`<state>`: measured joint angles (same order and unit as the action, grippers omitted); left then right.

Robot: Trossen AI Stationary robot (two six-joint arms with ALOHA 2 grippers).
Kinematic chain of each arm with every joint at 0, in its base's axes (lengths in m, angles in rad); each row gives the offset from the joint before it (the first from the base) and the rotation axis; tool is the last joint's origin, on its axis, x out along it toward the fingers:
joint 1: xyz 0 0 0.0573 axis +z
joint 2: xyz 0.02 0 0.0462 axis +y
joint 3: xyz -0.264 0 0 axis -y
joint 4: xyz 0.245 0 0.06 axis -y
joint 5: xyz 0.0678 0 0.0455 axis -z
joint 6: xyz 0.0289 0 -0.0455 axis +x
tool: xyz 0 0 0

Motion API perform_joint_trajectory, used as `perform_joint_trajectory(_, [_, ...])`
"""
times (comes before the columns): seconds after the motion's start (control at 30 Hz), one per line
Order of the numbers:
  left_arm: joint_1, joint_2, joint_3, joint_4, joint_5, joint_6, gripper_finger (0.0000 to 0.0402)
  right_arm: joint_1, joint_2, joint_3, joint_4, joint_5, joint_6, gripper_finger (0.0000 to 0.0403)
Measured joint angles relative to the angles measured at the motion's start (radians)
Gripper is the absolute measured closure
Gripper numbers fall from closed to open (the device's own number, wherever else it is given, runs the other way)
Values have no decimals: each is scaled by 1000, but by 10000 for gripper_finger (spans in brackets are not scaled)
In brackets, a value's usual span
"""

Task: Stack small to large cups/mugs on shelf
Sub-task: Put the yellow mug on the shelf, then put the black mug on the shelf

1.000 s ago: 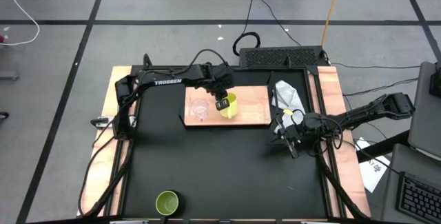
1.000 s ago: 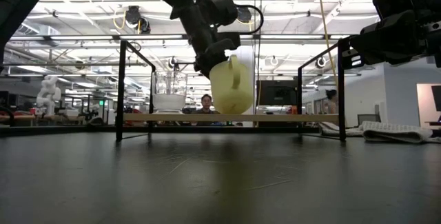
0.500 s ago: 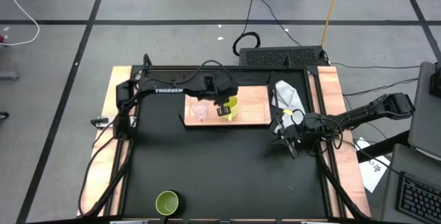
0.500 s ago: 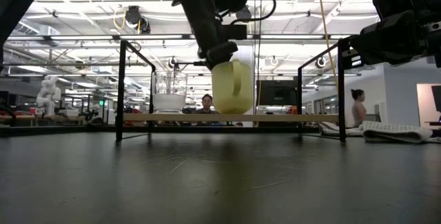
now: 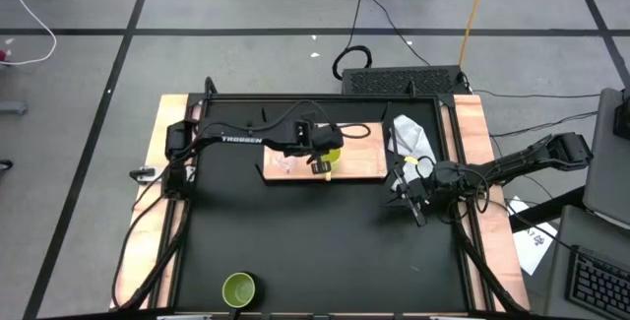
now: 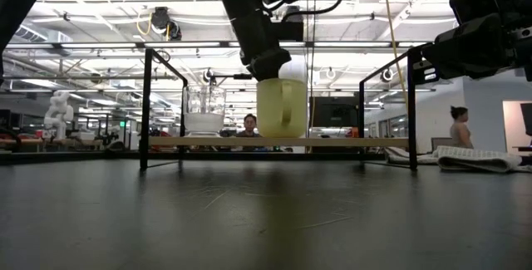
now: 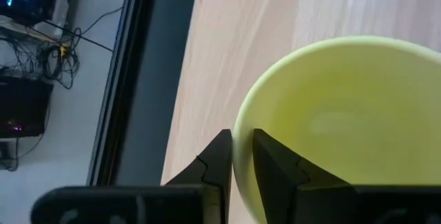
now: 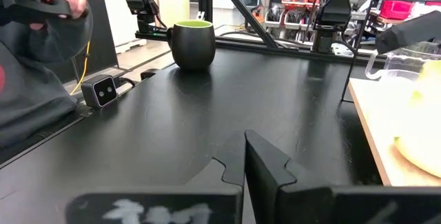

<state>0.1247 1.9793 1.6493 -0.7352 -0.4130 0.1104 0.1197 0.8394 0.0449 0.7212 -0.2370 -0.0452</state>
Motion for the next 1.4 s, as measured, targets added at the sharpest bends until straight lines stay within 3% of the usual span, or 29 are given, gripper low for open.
perform_joint_trajectory(0.67, [-15,0,0,1,-14,-38,343,0,0,0,0,0,6,403])
perform_joint_trajectory(1.4, [-57,0,51,-30,-130,0,241,0,0,0,0,0,7,403])
